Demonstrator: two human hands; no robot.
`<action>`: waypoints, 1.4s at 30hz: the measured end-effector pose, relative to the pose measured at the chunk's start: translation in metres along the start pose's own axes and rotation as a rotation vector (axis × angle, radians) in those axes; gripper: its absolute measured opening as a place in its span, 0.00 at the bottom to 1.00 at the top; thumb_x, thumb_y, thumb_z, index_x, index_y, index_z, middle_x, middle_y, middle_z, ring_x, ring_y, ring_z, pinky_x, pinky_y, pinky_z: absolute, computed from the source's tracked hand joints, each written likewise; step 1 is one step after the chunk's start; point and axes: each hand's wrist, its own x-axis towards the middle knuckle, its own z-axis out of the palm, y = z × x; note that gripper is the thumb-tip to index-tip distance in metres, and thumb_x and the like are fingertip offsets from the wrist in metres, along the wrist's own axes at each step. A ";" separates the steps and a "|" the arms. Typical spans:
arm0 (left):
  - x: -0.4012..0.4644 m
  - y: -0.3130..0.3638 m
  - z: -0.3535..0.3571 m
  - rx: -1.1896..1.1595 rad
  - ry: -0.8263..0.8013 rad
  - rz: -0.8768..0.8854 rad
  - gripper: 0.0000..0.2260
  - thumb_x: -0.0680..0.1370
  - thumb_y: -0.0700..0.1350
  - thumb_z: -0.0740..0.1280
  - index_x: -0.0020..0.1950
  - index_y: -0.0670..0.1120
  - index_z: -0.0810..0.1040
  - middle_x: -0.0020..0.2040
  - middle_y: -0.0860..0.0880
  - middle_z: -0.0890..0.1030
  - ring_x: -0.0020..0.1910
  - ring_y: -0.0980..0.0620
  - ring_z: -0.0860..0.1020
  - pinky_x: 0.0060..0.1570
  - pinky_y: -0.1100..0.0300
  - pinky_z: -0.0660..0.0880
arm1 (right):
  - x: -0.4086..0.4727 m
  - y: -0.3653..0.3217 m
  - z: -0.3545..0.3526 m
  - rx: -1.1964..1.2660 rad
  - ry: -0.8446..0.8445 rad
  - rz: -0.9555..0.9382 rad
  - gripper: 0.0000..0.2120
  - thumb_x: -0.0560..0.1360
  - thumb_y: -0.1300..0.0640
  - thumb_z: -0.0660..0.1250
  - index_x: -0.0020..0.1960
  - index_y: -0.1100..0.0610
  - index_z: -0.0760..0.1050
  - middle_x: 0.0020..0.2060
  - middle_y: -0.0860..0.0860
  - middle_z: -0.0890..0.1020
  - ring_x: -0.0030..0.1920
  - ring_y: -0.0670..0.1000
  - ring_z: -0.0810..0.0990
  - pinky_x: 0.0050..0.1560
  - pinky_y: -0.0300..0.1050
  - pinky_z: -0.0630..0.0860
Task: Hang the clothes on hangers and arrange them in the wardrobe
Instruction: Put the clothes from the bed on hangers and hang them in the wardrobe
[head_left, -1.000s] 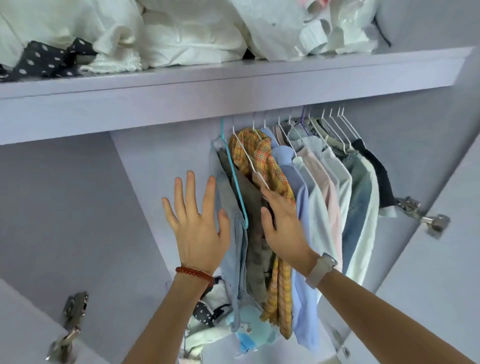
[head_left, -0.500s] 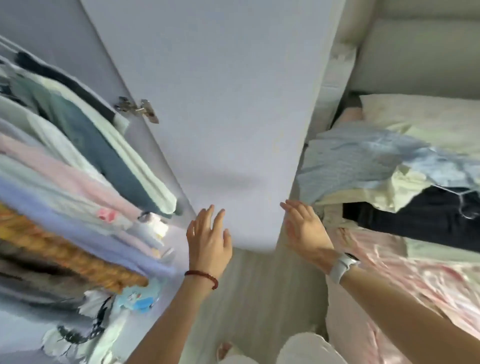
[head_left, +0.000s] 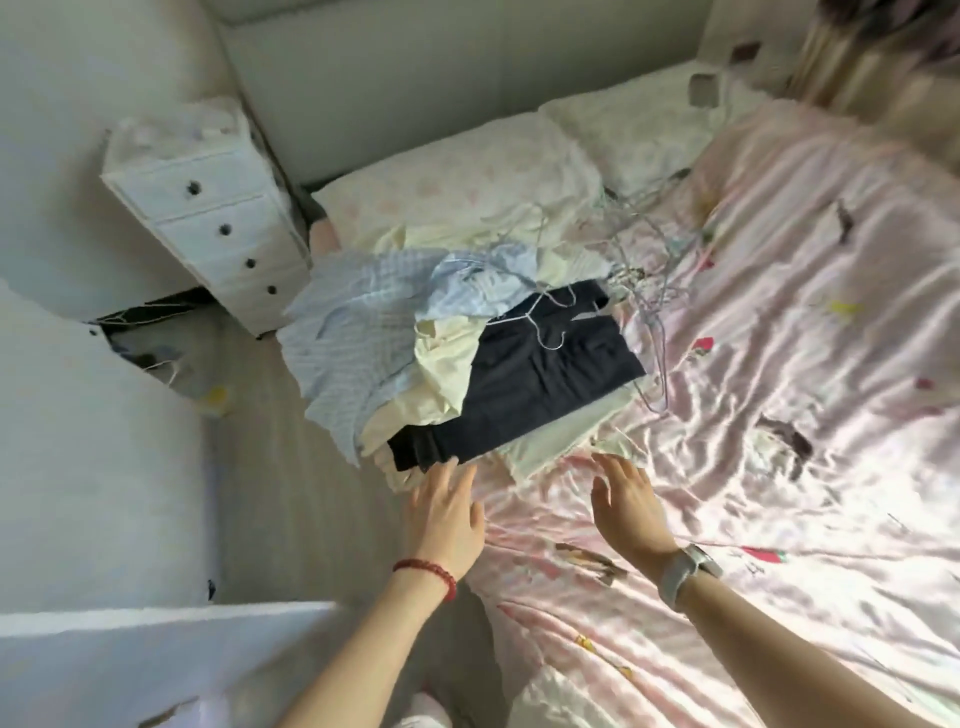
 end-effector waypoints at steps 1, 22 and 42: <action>0.016 0.007 0.003 0.018 -0.036 0.029 0.22 0.78 0.47 0.57 0.73 0.50 0.60 0.74 0.48 0.58 0.73 0.49 0.56 0.70 0.53 0.54 | 0.009 0.011 -0.002 0.015 0.005 0.055 0.18 0.77 0.62 0.57 0.67 0.61 0.67 0.64 0.58 0.71 0.64 0.59 0.69 0.62 0.51 0.67; 0.271 0.013 0.128 0.188 -0.592 0.139 0.29 0.79 0.52 0.55 0.74 0.58 0.41 0.75 0.53 0.35 0.73 0.47 0.34 0.68 0.35 0.49 | 0.287 0.162 0.012 0.481 0.148 0.837 0.12 0.75 0.57 0.57 0.57 0.59 0.68 0.46 0.55 0.73 0.45 0.54 0.70 0.41 0.44 0.66; 0.277 0.018 0.123 0.178 -0.637 0.089 0.27 0.79 0.50 0.55 0.74 0.59 0.45 0.76 0.55 0.38 0.74 0.48 0.37 0.69 0.38 0.52 | 0.332 0.137 -0.033 0.952 0.296 0.907 0.06 0.76 0.61 0.58 0.43 0.57 0.73 0.28 0.50 0.67 0.23 0.47 0.62 0.17 0.31 0.57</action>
